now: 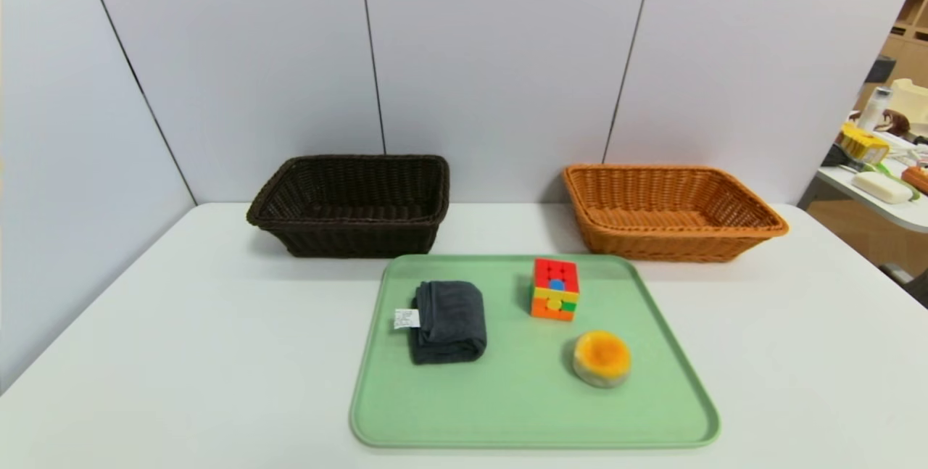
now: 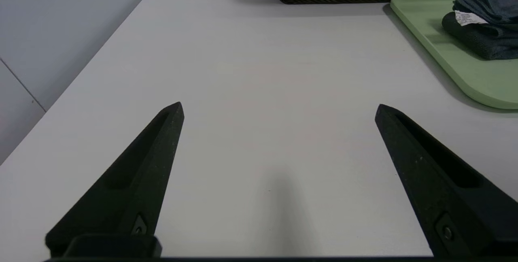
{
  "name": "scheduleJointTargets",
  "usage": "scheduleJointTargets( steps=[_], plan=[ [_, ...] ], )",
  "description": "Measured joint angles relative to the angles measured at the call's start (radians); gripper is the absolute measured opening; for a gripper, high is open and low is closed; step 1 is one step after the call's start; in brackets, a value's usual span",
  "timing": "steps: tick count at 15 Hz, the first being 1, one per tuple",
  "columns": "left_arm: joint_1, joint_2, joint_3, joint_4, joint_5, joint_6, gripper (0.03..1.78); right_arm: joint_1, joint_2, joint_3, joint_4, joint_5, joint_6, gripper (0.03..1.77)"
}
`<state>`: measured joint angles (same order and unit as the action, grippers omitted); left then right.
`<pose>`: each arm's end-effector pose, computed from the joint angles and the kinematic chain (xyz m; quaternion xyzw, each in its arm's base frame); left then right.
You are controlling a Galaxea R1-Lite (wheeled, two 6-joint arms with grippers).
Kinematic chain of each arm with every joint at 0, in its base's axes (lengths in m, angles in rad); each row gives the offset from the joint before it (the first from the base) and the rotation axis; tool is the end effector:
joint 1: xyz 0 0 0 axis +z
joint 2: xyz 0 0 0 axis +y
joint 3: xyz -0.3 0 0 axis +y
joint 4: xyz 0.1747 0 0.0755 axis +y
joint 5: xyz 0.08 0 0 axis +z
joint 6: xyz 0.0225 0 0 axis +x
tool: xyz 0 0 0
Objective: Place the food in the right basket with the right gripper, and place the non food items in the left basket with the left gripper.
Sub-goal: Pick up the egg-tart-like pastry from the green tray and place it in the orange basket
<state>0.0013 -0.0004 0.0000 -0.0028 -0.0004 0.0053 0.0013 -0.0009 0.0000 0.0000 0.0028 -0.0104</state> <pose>-0.0228 0.0000 0.0758 0.0027 -0.0016 0.0005 1.0000 -0.0229 0.0000 0.0755 -0.0052 -0.0005 0.0020 1.0000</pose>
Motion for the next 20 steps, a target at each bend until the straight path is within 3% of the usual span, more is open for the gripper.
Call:
scheduleJointTargets(
  steps=[9, 12, 16, 20],
  plan=[
    [0.000, 0.000, -0.030, 0.013, -0.004, 0.059, 1.69, 0.000, 0.000, -0.050, 0.056, -0.006, -0.010, 1.71],
    [0.000, 0.000, -0.160, 0.131, -0.013, 0.083, 1.69, 0.000, 0.001, -0.237, 0.238, 0.027, -0.038, 1.71],
    [0.000, 0.013, -0.416, 0.408, -0.091, 0.119, 1.69, 0.000, 0.088, -0.557, 0.498, 0.091, -0.078, 1.71],
    [0.000, 0.137, -0.586, 0.471, -0.132, 0.132, 1.69, 0.000, 0.322, -0.859, 0.607, 0.122, -0.091, 1.71]
  ],
)
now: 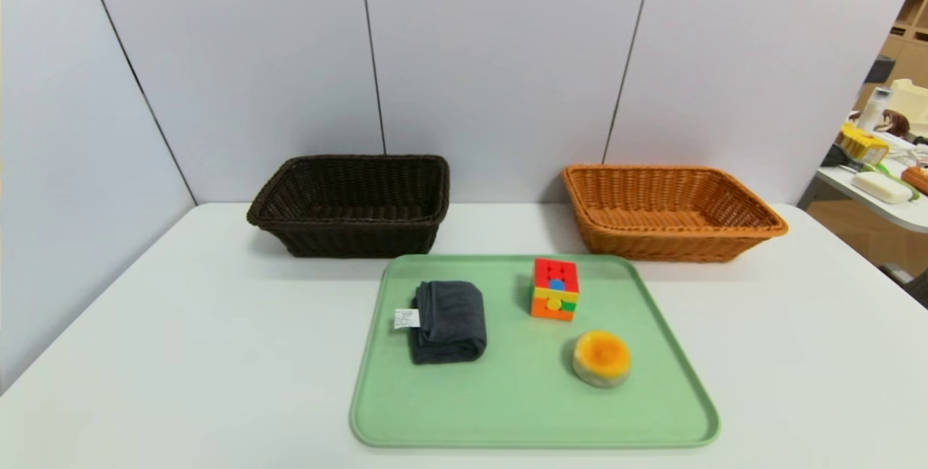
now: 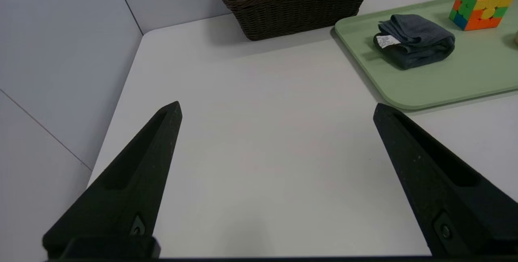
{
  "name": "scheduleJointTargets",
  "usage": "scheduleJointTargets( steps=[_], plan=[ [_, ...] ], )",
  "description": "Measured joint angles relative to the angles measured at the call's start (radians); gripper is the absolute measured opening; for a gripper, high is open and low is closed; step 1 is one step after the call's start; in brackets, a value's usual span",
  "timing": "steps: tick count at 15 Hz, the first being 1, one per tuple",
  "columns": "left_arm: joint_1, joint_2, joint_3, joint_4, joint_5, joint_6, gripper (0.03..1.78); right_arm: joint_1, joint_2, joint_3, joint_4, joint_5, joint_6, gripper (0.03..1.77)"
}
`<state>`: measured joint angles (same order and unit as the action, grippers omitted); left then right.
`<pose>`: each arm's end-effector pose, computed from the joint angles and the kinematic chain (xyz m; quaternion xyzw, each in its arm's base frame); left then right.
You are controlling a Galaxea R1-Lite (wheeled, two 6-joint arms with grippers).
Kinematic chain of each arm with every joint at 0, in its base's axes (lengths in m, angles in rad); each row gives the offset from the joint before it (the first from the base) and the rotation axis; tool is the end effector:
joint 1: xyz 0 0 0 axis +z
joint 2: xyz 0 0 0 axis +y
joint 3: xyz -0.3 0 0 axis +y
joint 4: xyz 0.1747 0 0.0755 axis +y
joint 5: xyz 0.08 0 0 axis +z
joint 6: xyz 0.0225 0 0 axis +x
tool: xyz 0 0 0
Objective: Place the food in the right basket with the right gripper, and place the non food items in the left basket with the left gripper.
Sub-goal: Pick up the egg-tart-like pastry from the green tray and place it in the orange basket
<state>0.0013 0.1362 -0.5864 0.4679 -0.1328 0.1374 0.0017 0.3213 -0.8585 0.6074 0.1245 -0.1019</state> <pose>-0.0705 -0.0031 0.1829 0.0679 0.0043 -0.0662 0.9955 -0.0711 0.0027 0.2418 -0.0486 0.0318 0.0647 0.9962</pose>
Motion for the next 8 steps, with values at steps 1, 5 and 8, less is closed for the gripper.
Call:
scheduleJointTargets(
  steps=[1, 5, 8],
  plan=[
    [0.000, 0.047, -0.036, 0.002, -0.009, 0.001, 1.69, 0.001, 0.062, -0.058, 0.028, 0.006, -0.003, 1.71],
    [0.001, 0.289, -0.187, 0.003, -0.006, -0.002, 1.69, 0.004, 0.311, -0.236, 0.068, 0.018, -0.005, 1.71],
    [0.004, 0.481, -0.258, -0.010, 0.019, -0.012, 1.69, 0.005, 0.481, -0.311, 0.072, 0.016, -0.001, 1.71]
  ],
)
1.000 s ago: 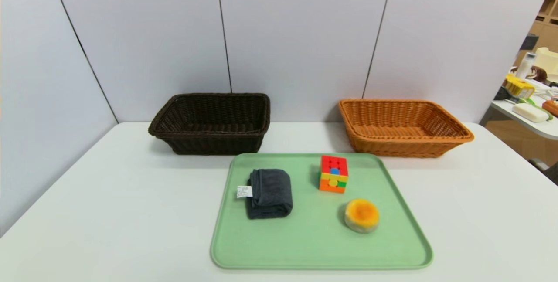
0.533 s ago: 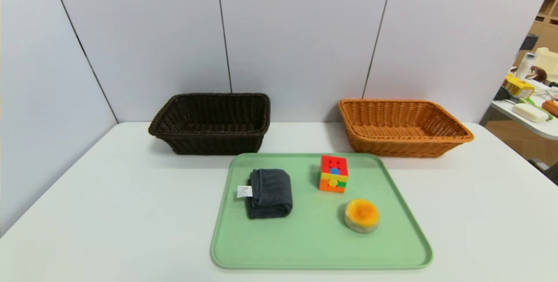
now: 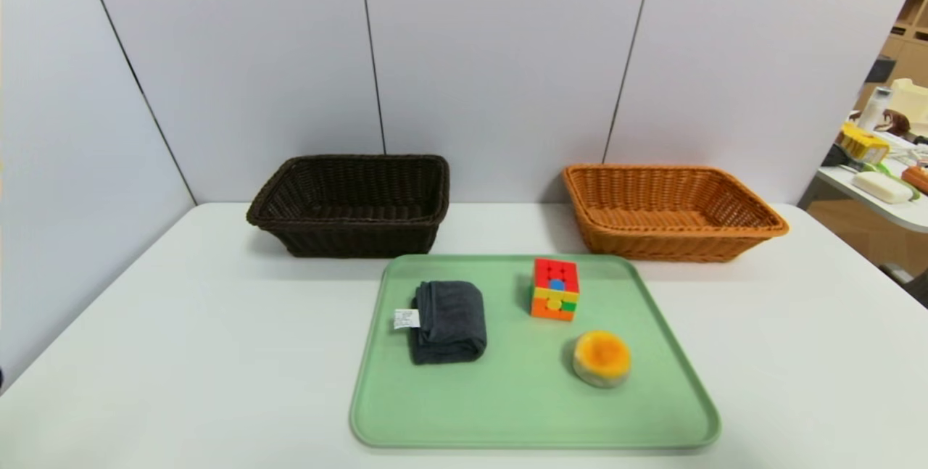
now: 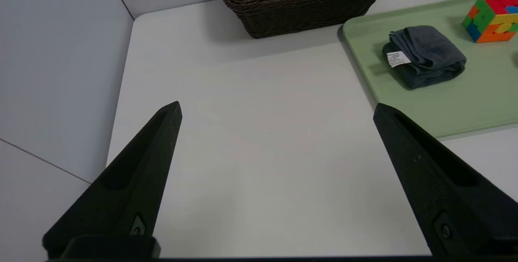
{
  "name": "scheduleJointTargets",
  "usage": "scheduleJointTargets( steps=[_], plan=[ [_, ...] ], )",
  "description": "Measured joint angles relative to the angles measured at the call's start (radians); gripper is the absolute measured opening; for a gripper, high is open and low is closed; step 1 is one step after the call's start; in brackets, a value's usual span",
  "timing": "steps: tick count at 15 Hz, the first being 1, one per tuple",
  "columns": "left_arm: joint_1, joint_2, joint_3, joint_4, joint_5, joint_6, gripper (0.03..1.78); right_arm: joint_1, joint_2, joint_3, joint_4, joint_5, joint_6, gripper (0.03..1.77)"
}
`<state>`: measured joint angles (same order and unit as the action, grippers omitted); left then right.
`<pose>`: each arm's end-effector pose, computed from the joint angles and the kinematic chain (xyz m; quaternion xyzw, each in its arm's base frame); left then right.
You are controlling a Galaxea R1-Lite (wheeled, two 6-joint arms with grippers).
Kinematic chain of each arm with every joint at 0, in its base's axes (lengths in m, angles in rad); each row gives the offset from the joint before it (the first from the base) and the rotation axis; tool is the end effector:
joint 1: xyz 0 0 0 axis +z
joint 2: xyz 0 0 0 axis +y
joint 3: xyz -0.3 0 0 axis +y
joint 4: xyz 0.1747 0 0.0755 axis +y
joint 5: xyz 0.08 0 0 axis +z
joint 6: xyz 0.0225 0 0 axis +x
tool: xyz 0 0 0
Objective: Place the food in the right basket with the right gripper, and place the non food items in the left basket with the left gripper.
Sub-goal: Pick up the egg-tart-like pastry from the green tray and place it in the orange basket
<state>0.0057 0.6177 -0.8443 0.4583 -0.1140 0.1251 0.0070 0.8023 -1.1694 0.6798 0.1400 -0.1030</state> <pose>0.0083 -0.0025 0.2631 0.0551 0.1118 -0.0609 0.9903 0.0247 0.0033 0.3174 -0.0404 0.1514 0.0804 0.9844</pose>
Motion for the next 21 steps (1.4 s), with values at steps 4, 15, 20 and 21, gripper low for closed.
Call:
scheduleJointTargets(
  steps=[4, 15, 20, 21],
  plan=[
    [-0.003, 0.272, -0.119, -0.018, 0.050, -0.035, 1.69, 0.015, 0.213, -0.070, 0.005, -0.046, 0.003, 1.71],
    [-0.280, 0.751, -0.366, -0.057, 0.184, -0.165, 1.69, 0.329, 0.666, -0.401, 0.219, -0.131, 0.274, 1.71],
    [-0.340, 0.812, -0.375, -0.014, 0.253, -0.222, 1.69, 0.364, 0.732, -0.361, 0.312, -0.162, 0.433, 1.71],
    [-0.353, 0.821, -0.376, -0.014, 0.254, -0.226, 1.69, 0.380, 0.742, -0.349, 0.316, -0.162, 0.451, 1.71]
  ],
)
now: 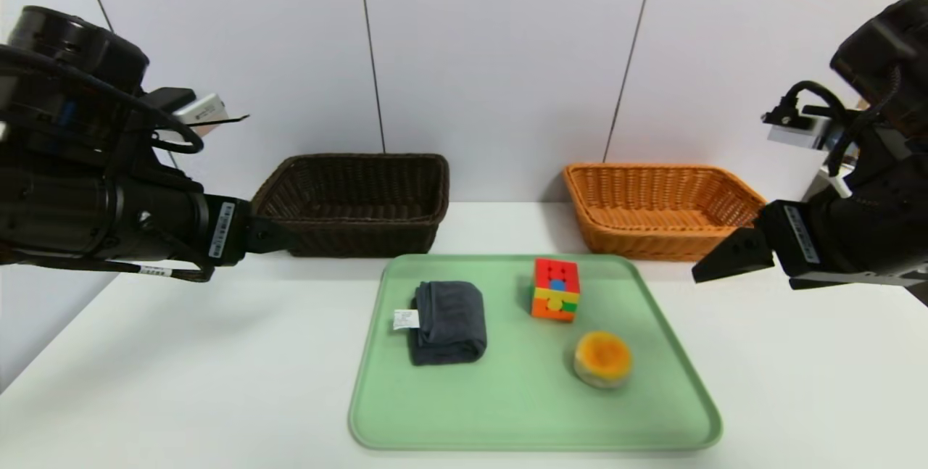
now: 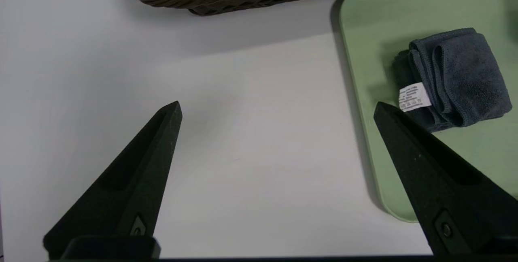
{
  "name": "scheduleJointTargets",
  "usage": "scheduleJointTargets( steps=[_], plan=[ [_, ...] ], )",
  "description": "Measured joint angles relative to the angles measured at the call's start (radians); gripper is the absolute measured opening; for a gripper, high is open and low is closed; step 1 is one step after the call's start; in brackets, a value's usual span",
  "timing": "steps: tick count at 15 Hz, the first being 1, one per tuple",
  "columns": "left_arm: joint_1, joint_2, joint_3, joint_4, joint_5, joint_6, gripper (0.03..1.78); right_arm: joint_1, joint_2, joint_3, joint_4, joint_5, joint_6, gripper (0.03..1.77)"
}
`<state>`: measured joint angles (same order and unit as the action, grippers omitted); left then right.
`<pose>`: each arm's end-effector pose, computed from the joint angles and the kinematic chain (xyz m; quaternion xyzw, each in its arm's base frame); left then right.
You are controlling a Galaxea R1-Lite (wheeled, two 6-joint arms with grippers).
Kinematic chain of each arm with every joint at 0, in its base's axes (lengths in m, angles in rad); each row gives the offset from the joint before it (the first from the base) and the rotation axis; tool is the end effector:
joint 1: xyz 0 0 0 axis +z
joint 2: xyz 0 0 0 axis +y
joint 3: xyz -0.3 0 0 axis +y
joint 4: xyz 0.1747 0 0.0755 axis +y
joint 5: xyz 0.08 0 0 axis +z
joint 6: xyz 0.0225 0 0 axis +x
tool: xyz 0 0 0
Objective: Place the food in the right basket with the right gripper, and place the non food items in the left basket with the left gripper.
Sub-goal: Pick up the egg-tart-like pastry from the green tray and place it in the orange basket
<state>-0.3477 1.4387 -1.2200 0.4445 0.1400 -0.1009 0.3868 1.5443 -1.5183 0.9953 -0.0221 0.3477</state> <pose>0.2154 -0.0747 0.2702 0.0311 0.3205 -0.0820 0.9432 0.2060 0.0834 0.2834 0.0507 0.4987 0.0730 0.8622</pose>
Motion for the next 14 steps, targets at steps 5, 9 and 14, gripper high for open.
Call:
scheduleJointTargets(
  steps=[5, 9, 14],
  plan=[
    [-0.043, 0.028, -0.001, 0.001, 0.001, -0.010, 1.69, 0.120, 0.085, 0.018, -0.001, -0.001, 0.145, 1.71],
    [-0.050, 0.048, 0.000, 0.001, 0.008, -0.009, 1.69, 0.214, 0.190, -0.008, -0.001, -0.023, 0.180, 1.71],
    [-0.056, 0.051, 0.005, 0.001, 0.009, -0.010, 1.69, 0.264, 0.335, -0.080, 0.008, -0.042, 0.189, 1.71]
  ],
)
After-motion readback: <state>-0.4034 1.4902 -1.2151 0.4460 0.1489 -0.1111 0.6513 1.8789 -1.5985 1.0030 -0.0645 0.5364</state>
